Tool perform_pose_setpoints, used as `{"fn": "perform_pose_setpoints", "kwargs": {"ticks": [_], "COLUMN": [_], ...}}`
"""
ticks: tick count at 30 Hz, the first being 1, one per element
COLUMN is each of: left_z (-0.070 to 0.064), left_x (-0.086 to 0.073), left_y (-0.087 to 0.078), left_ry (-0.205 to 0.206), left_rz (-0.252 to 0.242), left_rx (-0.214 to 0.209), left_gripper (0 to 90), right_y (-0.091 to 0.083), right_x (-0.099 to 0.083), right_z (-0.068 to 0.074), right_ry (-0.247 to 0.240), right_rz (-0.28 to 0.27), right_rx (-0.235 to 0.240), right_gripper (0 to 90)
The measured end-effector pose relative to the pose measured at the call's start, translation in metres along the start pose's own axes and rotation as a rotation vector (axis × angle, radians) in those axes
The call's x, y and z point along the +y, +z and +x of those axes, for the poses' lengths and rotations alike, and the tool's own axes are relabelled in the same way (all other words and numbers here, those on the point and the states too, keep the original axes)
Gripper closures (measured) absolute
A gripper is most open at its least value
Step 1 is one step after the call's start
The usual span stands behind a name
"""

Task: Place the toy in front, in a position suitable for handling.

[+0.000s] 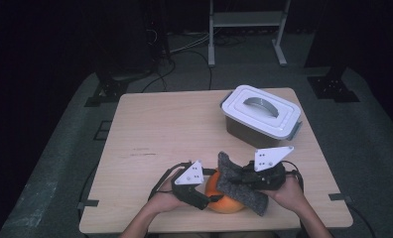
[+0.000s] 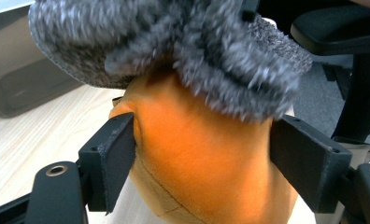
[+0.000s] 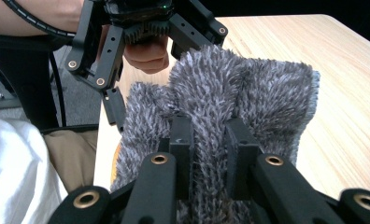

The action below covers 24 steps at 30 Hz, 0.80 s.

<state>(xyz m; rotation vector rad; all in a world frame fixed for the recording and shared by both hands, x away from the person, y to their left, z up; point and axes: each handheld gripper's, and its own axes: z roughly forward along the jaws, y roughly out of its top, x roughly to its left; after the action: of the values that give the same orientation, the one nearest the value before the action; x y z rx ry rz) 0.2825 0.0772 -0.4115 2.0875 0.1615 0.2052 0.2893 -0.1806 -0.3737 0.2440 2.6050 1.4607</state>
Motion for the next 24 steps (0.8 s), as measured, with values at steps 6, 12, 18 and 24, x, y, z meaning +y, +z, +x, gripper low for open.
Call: {"fn": "perform_pose_setpoints", "kwargs": {"ticks": [6, 12, 18, 24], "left_z": [0.009, 0.009, 0.002, 0.006], "left_x": [-0.004, -0.007, -0.001, -0.004], "left_y": [-0.003, 0.001, -0.007, -0.007], "left_ry": [-0.052, -0.07, 0.08, 0.035], "left_rz": [0.012, 0.026, -0.015, -0.009], "left_rx": [0.007, -0.027, 0.077, 0.062], "left_gripper": [19.4, 19.8, 34.2, 28.9], "right_y": [-0.001, 0.002, -0.001, 0.002], "right_x": [-0.011, -0.009, -0.003, -0.01], "right_z": [-0.006, -0.004, -0.003, -0.006], "right_ry": [0.039, 0.037, 0.026, 0.048], "right_rz": [0.01, 0.005, -0.034, -0.024], "right_rx": [0.029, 0.049, 0.011, 0.023], "right_gripper": [75.2, 75.1, 74.8, 75.1]}}
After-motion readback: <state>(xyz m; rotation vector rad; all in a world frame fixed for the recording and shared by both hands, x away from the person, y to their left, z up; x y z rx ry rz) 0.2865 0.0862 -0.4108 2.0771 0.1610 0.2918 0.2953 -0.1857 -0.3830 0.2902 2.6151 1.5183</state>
